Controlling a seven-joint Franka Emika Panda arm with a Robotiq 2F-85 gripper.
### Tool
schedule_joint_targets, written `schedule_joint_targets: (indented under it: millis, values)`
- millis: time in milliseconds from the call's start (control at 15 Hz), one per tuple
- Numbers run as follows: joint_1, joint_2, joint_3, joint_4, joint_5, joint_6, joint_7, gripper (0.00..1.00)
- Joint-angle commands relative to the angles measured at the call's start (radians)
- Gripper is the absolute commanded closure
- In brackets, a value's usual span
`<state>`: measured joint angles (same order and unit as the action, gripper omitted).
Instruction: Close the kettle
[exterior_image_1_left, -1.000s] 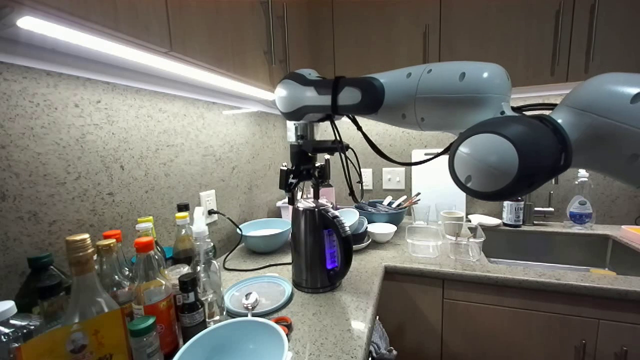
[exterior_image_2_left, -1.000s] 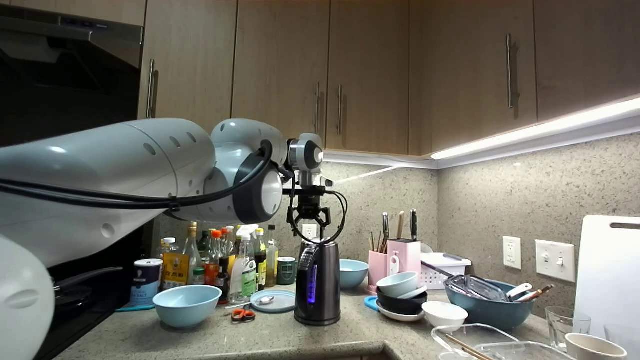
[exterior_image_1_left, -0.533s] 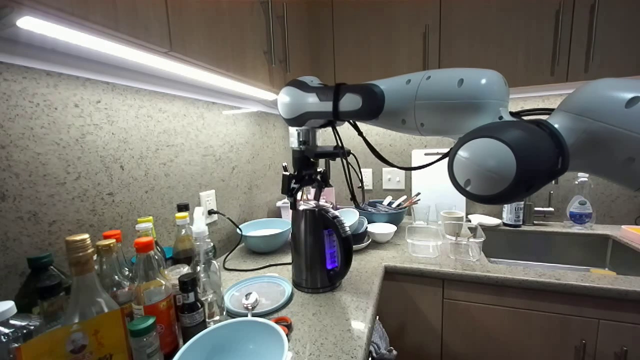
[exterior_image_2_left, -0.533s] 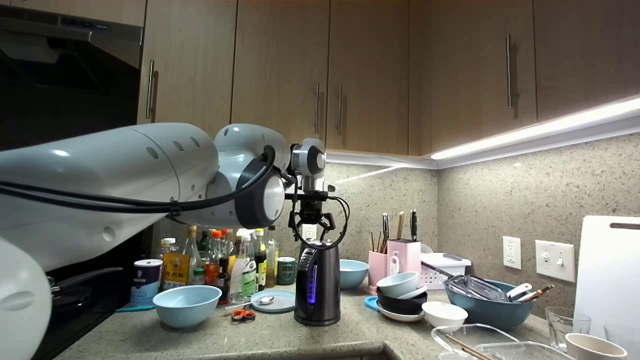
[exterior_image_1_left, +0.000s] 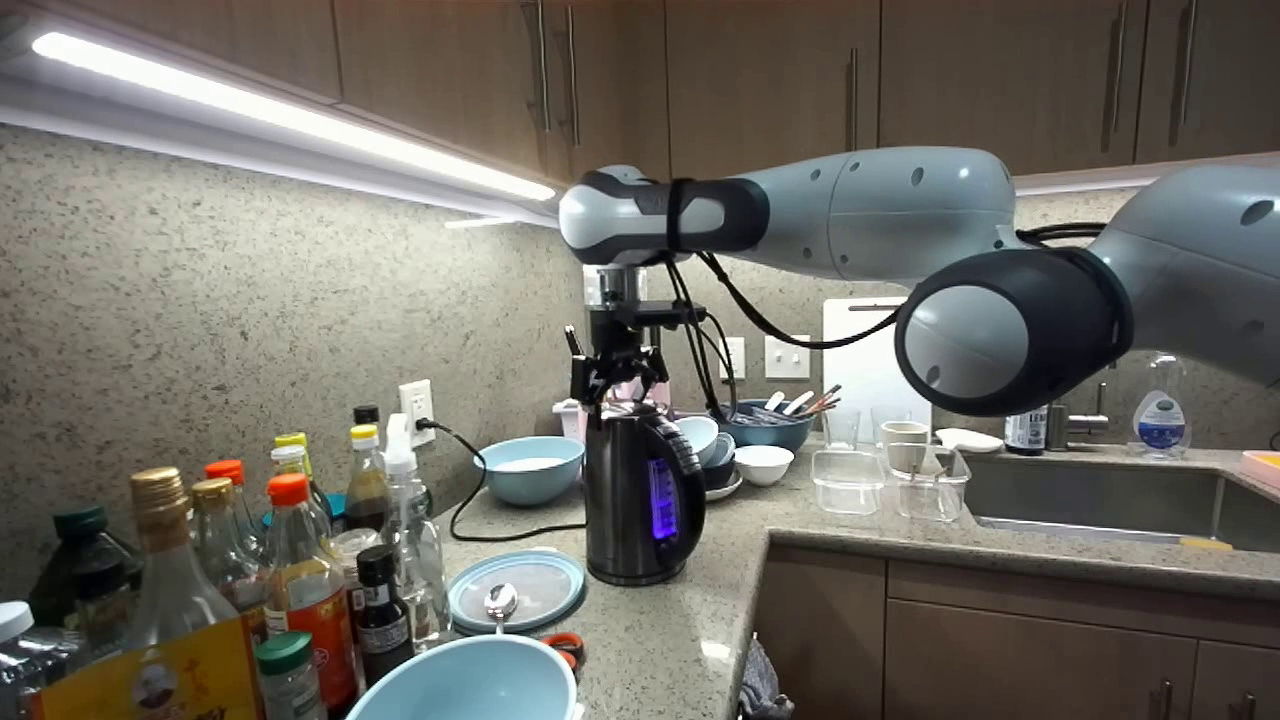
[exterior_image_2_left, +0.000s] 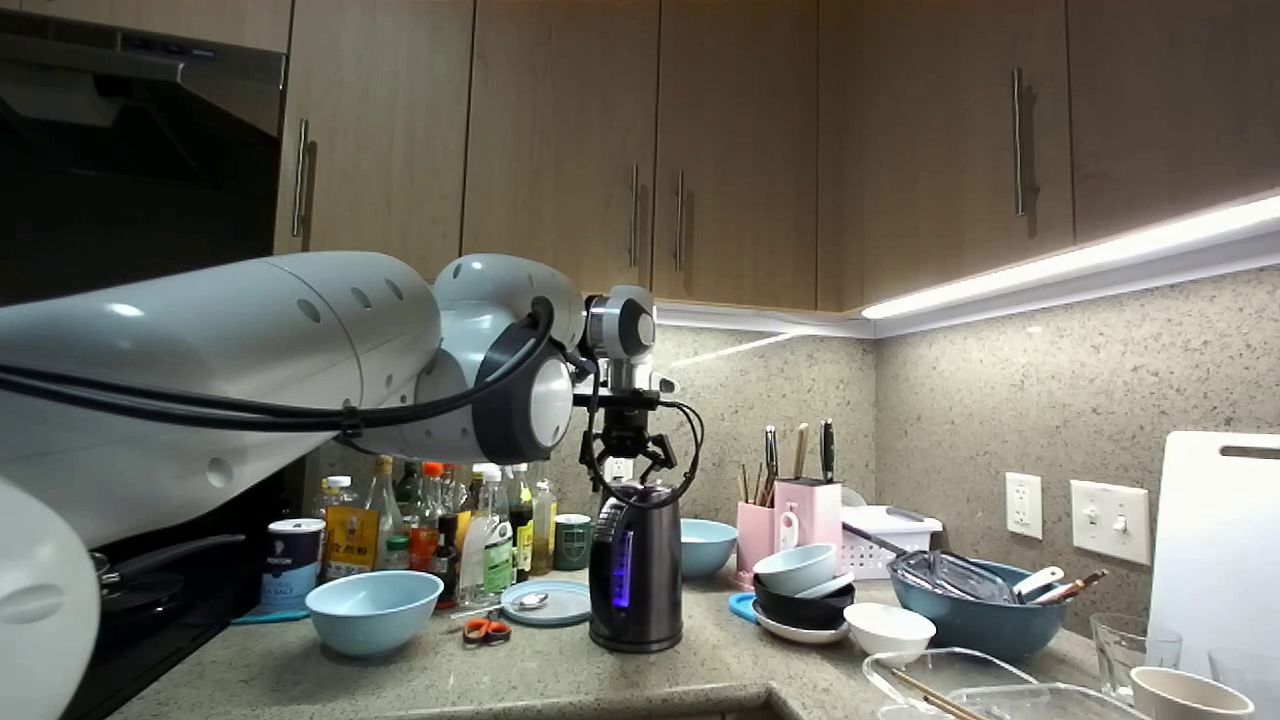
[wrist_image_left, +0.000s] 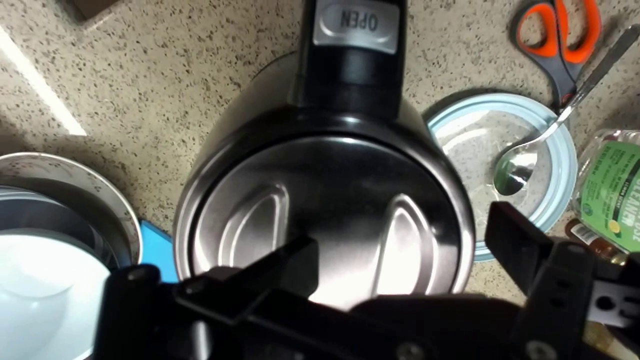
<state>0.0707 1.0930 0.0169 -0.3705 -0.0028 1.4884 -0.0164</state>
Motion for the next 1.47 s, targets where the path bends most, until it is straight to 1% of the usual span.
schedule_joint_targets:
  millis: [0,267,533,933,1000,1400]
  values:
    - [-0.001,-0.011,0.009,-0.044,0.009,-0.036,-0.017,0.0]
    - [0.014,-0.018,0.009,-0.039,0.004,-0.01,-0.025,0.0]
    - [0.031,-0.007,-0.007,-0.027,-0.02,0.053,-0.053,0.0]
    - [0.035,0.001,-0.018,-0.026,-0.03,0.072,-0.074,0.0]
    - [0.037,-0.018,-0.026,-0.06,-0.031,0.088,-0.075,0.0]
    - [0.048,-0.017,-0.047,-0.071,-0.038,0.117,-0.089,0.0]
